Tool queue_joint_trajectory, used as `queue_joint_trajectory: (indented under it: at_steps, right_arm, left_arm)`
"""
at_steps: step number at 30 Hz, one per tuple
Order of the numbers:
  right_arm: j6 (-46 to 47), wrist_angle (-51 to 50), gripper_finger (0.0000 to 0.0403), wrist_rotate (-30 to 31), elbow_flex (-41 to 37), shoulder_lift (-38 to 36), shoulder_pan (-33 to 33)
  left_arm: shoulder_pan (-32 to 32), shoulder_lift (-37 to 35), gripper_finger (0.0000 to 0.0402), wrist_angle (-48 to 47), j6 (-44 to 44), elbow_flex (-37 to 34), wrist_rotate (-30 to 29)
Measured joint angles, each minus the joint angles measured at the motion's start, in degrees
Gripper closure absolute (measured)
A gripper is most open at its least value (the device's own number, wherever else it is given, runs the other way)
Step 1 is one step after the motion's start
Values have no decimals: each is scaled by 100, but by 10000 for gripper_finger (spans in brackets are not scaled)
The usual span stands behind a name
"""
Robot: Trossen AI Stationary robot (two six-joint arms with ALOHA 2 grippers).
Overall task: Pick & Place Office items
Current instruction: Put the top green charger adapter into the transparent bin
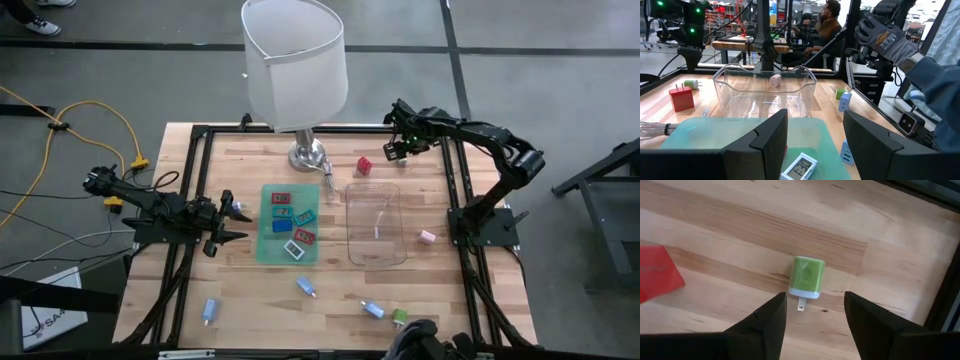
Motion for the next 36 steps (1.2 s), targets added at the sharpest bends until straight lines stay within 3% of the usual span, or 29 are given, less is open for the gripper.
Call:
queue_joint_trajectory:
  at_steps: [13,30,36]
  right_arm:
    - [185,-17,170,52,-4,0,0]
    - [489,-131,168,21,-50,13,139]
    - [493,354,168,37,-355,13,247]
  left_arm:
    - [2,0,216,0,2,0,0]
    - [0,0,216,0,2,0,0]
    - [2,0,216,2,2,0,0]
